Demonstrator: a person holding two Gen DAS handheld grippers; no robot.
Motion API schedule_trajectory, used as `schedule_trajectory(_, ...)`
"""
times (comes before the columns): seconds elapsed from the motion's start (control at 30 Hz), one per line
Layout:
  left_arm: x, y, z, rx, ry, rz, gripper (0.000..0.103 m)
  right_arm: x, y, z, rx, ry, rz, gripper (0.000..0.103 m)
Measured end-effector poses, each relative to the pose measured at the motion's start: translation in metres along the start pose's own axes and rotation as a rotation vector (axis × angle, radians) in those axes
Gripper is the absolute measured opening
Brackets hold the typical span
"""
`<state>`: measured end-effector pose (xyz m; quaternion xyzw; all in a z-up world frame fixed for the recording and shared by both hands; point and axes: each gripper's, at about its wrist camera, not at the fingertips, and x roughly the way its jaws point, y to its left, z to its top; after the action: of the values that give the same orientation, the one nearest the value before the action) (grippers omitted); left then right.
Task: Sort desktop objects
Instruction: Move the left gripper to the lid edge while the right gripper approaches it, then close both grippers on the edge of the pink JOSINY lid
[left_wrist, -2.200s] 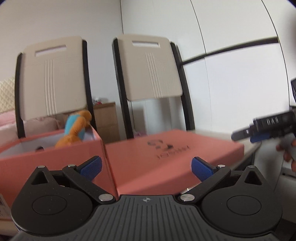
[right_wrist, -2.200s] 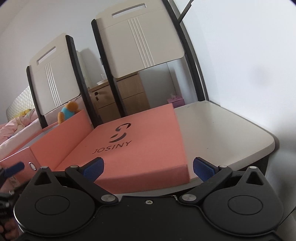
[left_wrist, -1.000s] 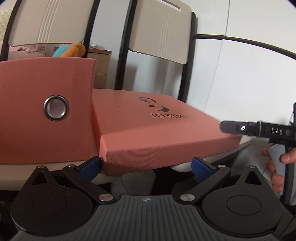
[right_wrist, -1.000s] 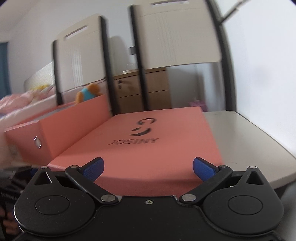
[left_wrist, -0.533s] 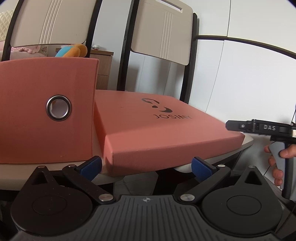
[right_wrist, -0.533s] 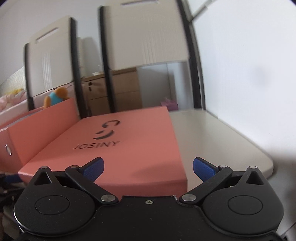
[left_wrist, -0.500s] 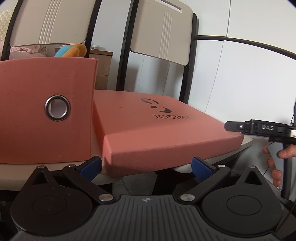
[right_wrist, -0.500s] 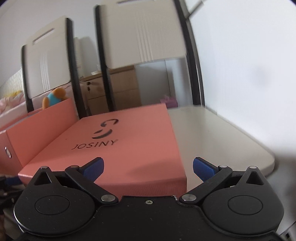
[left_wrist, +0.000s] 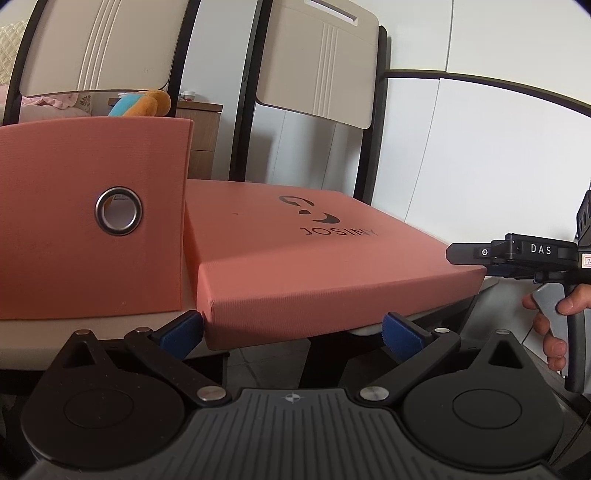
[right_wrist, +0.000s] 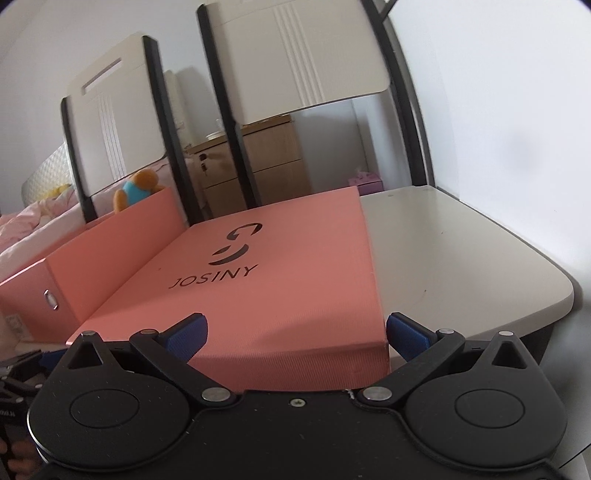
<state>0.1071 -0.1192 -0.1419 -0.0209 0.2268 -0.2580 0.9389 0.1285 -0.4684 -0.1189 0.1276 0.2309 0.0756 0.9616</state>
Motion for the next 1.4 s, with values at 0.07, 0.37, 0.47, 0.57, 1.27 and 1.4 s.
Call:
schedule_trajectory(0.07, -0.005, 0.000, -0.002, -0.001, 0.001, -0.003, 0.103, -0.006, -0.001, -0.002, 0.000, 0.004, 0.018, 0.103)
schedule_trajectory(0.37, -0.031, -0.001, -0.007, -0.046, 0.012, -0.023, 0.103, -0.032, -0.006, -0.008, 0.049, 0.033, 0.088, 0.103)
schedule_trajectory(0.47, -0.037, 0.000, -0.007, -0.063, 0.018, -0.035, 0.103, -0.037, -0.005, -0.010, 0.044, 0.046, 0.102, 0.103)
schedule_trajectory(0.57, -0.039, 0.001, -0.004, -0.072, 0.015, -0.046, 0.103, -0.039, -0.005, -0.010, 0.032, 0.043, 0.113, 0.103)
schedule_trajectory(1.27, -0.030, 0.006, -0.002, -0.075, 0.021, -0.037, 0.103, -0.029, -0.003, -0.011, 0.021, 0.054, 0.097, 0.103)
schedule_trajectory(1.4, -0.037, 0.002, -0.003, -0.075, 0.034, -0.035, 0.103, -0.039, -0.003, -0.014, 0.033, 0.066, 0.115, 0.103)
